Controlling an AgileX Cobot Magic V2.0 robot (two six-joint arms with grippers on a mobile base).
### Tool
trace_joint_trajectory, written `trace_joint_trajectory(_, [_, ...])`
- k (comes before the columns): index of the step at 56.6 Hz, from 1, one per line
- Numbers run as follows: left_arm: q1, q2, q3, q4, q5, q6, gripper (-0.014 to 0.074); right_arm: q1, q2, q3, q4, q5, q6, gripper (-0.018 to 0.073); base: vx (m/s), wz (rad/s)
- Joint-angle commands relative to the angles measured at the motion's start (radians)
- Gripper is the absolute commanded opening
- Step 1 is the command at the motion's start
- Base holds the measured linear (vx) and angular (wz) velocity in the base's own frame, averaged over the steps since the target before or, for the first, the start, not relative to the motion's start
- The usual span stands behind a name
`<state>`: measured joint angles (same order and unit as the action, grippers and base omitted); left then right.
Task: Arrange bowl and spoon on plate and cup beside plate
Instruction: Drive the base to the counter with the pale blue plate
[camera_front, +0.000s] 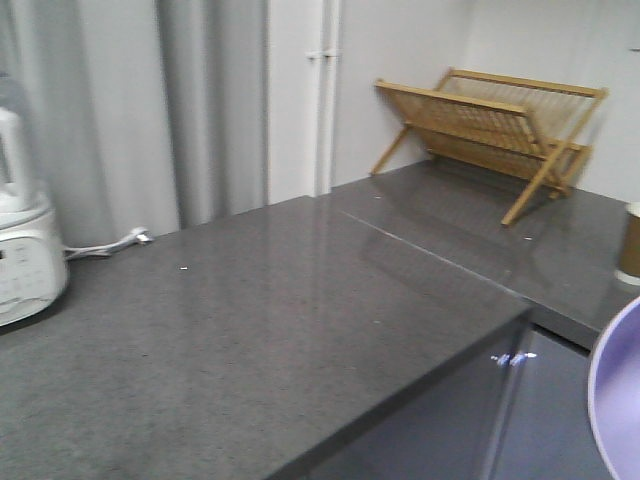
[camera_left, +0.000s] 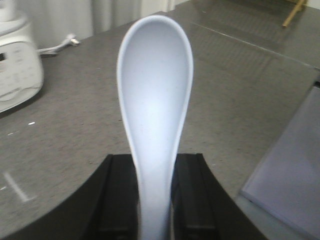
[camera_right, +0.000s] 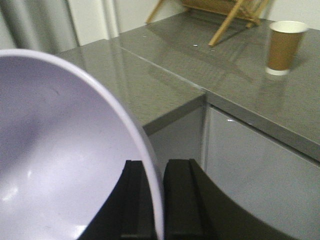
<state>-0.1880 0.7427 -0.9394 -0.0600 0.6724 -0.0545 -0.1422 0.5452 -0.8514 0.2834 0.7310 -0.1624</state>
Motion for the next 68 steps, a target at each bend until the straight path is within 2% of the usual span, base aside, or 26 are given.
trace_joint_trajectory(1, [-0.008,-0.003,-0.024,-0.011,-0.075,-0.009,-0.0006,-0.004,0.007,-0.03,0.01,-0.086,-0.009,-0.0009,-0.09,-0.94])
trace_joint_trajectory(24, [-0.008,-0.003,-0.024,-0.011,-0.075,-0.009,-0.0006,-0.004,0.006,-0.03,0.01,-0.086,-0.009,-0.0009,-0.06,-0.78])
trace_joint_trajectory(68, [-0.008,-0.003,-0.024,-0.011,-0.075,-0.009,-0.0006,-0.004,0.006,-0.03,0.01,-0.086,-0.009,-0.0009,0.1,-0.5])
